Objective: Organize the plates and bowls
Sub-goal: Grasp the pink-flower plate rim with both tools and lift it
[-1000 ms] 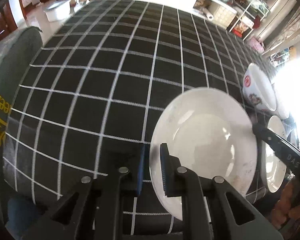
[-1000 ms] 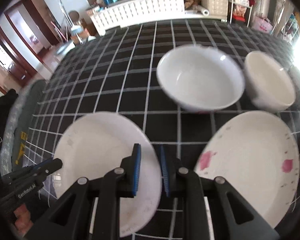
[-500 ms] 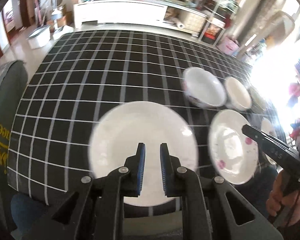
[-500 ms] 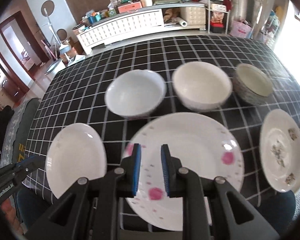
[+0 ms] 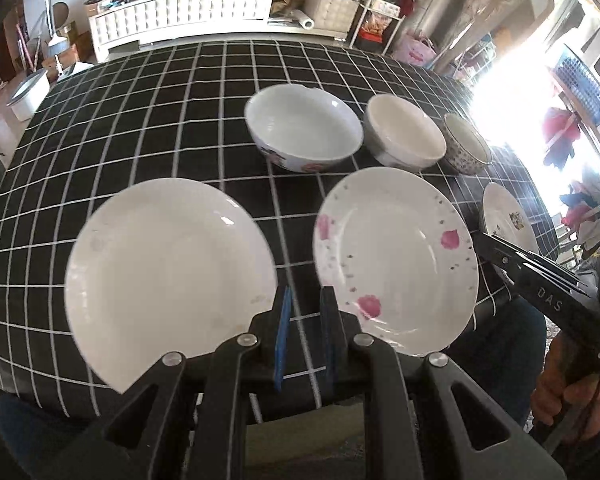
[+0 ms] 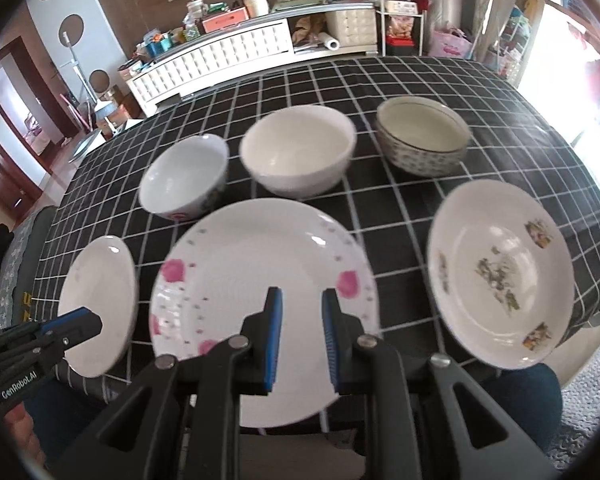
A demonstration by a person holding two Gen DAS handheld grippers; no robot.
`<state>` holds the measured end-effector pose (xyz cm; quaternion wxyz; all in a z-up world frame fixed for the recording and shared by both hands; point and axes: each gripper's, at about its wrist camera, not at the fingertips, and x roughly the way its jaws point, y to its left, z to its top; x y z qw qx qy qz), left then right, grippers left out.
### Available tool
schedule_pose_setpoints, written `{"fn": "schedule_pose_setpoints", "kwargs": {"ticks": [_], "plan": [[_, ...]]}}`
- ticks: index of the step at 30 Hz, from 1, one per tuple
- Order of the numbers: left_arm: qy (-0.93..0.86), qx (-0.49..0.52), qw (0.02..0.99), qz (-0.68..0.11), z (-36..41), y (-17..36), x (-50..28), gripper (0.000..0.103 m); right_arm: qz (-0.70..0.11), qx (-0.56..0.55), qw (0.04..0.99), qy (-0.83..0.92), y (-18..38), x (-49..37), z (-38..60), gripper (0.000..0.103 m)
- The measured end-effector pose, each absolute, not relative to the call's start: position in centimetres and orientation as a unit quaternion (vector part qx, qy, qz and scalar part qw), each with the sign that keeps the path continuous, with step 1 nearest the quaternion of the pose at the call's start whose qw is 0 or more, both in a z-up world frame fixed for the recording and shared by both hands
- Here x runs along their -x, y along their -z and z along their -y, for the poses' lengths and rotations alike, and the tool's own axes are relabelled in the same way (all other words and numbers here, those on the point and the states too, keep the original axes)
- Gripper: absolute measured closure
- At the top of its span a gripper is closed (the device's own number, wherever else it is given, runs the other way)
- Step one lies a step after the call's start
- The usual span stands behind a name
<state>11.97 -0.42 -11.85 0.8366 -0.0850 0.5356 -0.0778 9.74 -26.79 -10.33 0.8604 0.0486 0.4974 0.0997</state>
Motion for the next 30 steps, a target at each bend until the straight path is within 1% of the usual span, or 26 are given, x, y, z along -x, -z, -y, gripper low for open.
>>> {"fn": "schedule_pose_setpoints", "kwargs": {"ticks": [4, 14, 26, 30], "plan": [[0.083, 0.072, 0.837, -0.535, 1.8, 12.2, -12.6, 0.09, -0.499, -0.05, 0.86, -0.097, 11.1, -9.8, 28.1, 0.079], [0.074, 0.068, 0.82, -0.564, 3.4, 15.6, -15.0, 0.09, -0.52, -0.056, 0.847, -0.094, 13.6, -11.2, 30.1, 0.079], [0.064, 0.059, 0.811, -0.578, 4.3, 17.6, -17.0, 0.09, -0.535, -0.051, 0.837, -0.105, 15.6, -13.0, 30.1, 0.079], [0.064, 0.053, 0.81, -0.58, 4.6, 17.9, -17.5, 0.092, -0.537, -0.054, 0.834, -0.115, 15.9, -13.2, 30.1, 0.08]]}}
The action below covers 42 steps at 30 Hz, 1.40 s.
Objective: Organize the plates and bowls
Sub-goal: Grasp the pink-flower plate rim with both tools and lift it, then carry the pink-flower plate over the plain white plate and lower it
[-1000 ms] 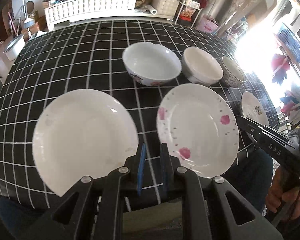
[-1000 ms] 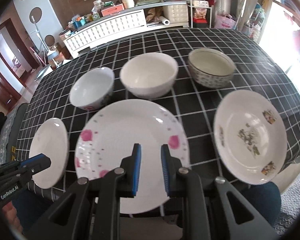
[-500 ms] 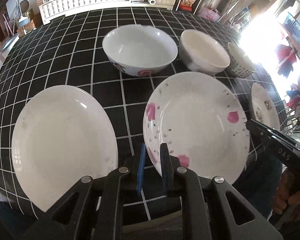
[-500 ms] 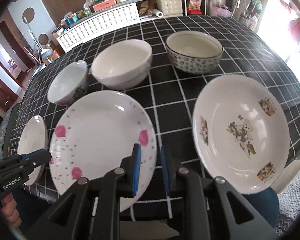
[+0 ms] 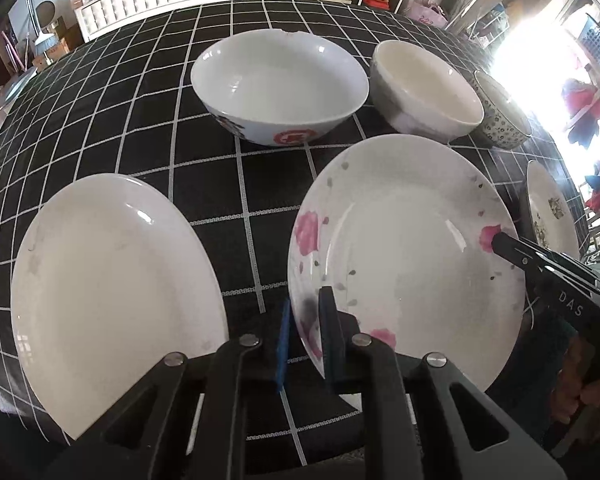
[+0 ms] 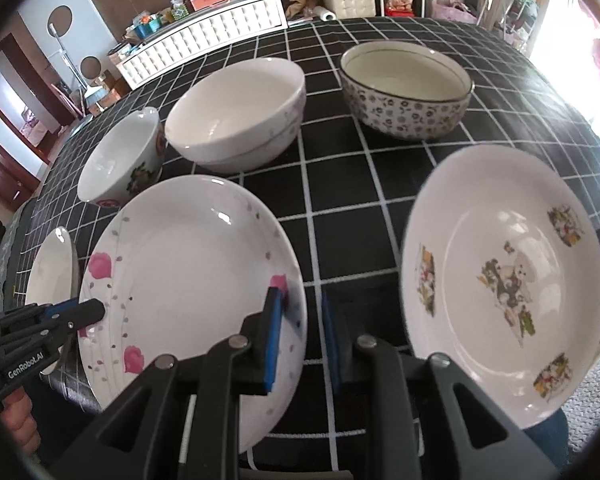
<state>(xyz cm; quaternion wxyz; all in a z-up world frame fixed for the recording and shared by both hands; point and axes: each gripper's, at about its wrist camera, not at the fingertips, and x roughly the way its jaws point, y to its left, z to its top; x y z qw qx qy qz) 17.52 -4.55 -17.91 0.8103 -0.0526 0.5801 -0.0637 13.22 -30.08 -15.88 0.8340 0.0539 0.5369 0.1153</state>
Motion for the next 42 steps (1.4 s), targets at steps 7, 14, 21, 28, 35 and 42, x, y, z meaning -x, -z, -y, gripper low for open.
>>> {"fn": "schedule_pose_setpoints", "kwargs": {"ticks": [7, 14, 21, 28, 35, 42], "plan": [[0.061, 0.051, 0.808, -0.584, 4.8, 18.2, -18.0, 0.092, -0.548, -0.051, 0.828, -0.11, 15.9, -13.2, 29.8, 0.083], [0.06, 0.055, 0.806, -0.587, 4.4, 17.9, -17.5, 0.092, -0.554, -0.063, 0.826, -0.088, 15.9, -13.1, 29.8, 0.083], [0.068, 0.057, 0.806, -0.585, 4.3, 17.1, -16.8, 0.092, -0.554, -0.072, 0.825, -0.083, 15.0, -13.1, 29.8, 0.083], [0.058, 0.063, 0.818, -0.568, 2.4, 15.1, -15.5, 0.092, -0.545, -0.07, 0.83, -0.098, 13.5, -12.6, 28.6, 0.083], [0.035, 0.078, 0.83, -0.552, -1.4, 13.2, -13.9, 0.092, -0.535, -0.061, 0.833, -0.124, 12.4, -12.0, 25.7, 0.083], [0.003, 0.092, 0.833, -0.546, -5.1, 13.0, -12.1, 0.092, -0.532, -0.039, 0.833, -0.148, 12.0, -12.1, 21.9, 0.083]]}}
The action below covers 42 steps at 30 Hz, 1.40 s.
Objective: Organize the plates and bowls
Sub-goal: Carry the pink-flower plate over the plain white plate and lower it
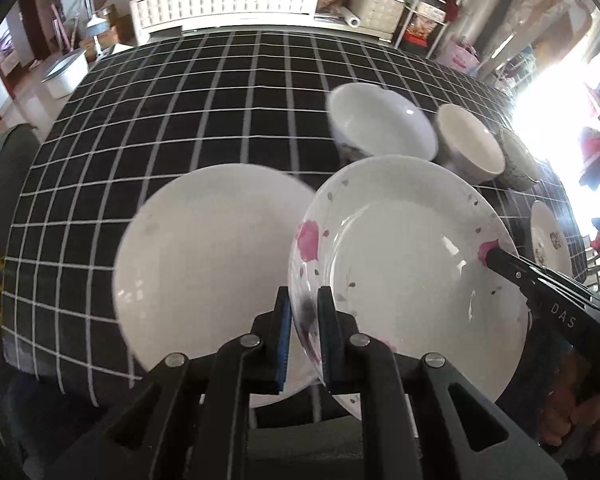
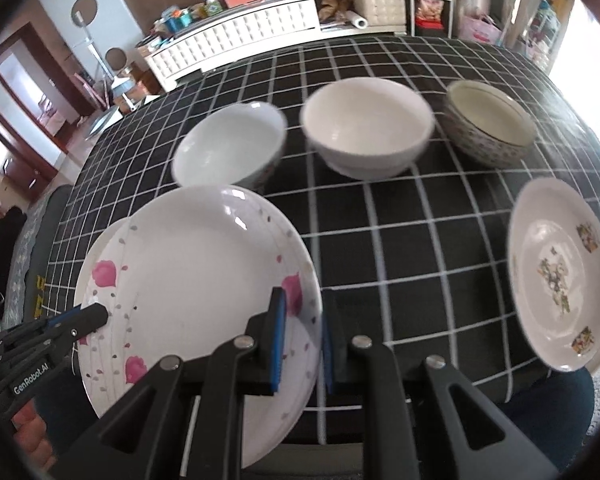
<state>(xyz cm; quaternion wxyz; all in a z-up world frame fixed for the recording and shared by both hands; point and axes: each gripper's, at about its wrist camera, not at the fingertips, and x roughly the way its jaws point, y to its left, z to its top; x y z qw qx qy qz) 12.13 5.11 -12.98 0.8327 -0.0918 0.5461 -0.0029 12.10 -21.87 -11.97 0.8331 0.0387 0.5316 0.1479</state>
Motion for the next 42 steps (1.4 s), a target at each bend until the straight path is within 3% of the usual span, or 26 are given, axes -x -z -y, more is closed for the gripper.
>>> {"fn": "schedule_pose_setpoints", "kwargs": {"ticks": [19, 42], "plan": [[-0.072, 0.132, 0.828, -0.541, -14.5, 13.7, -9.1, 0.092, -0.548, 0.01, 0.814, -0.194, 13.3, -11.8, 11.8, 0.083], [-0.08, 0.134, 0.821, -0.549, -16.6, 15.6, -10.4, 0.092, -0.562, 0.039, 0.805, -0.184, 15.1, -12.4, 8.7, 0.083]]}}
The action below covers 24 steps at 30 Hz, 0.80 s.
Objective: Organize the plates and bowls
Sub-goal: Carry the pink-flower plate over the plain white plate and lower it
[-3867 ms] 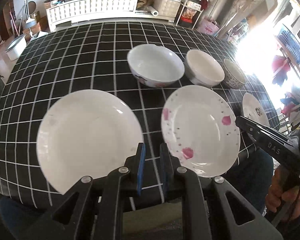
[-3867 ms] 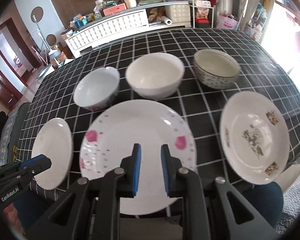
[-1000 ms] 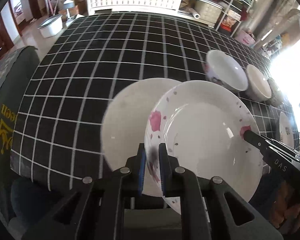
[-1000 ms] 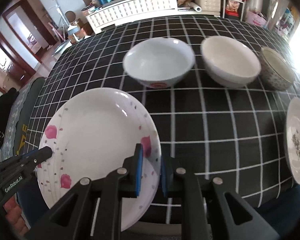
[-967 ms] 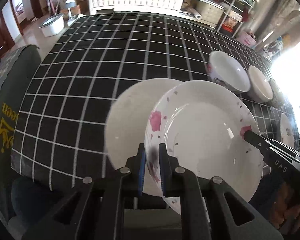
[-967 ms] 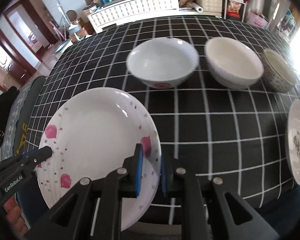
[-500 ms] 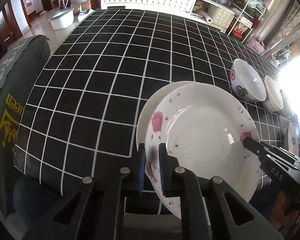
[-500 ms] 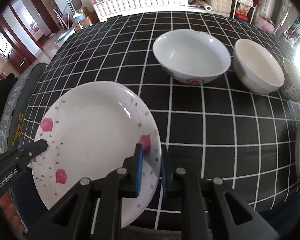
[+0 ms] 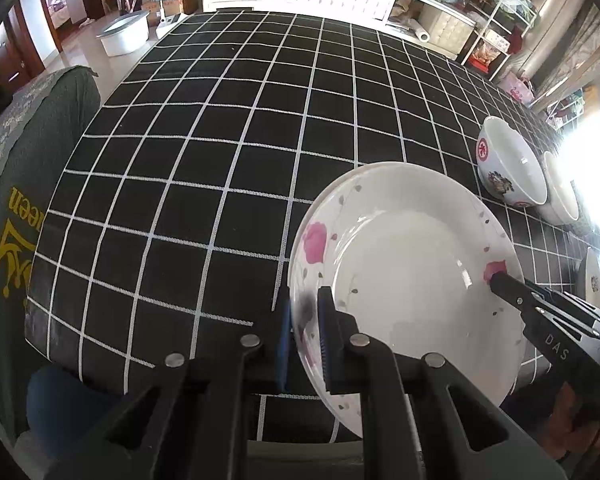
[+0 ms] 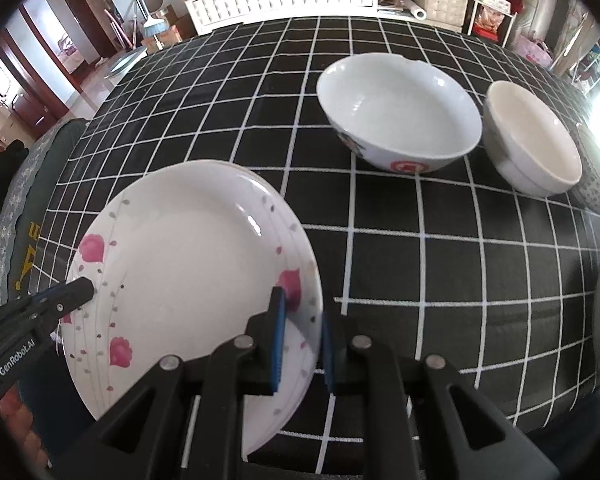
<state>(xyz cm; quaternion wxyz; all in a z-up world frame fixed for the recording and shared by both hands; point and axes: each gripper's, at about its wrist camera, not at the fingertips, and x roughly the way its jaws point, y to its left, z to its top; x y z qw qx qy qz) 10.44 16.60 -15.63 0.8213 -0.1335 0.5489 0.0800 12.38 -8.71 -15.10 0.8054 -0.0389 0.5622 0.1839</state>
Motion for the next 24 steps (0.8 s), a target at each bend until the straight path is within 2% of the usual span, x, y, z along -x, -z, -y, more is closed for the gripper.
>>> {"fn": "schedule_pose_setpoints", "kwargs": {"ticks": [15, 24], "plan": [[-0.082, 0.136, 0.818, -0.552, -17.2, 16.1, -11.2, 0.092, -0.564, 0.043, 0.801, -0.196, 15.2, -12.3, 8.8, 0.083], [-0.082, 0.117, 0.837, -0.528, -17.0, 13.6, -10.3, 0.092, -0.547, 0.035, 0.814, -0.194, 13.3, -11.8, 10.3, 0.083]]}}
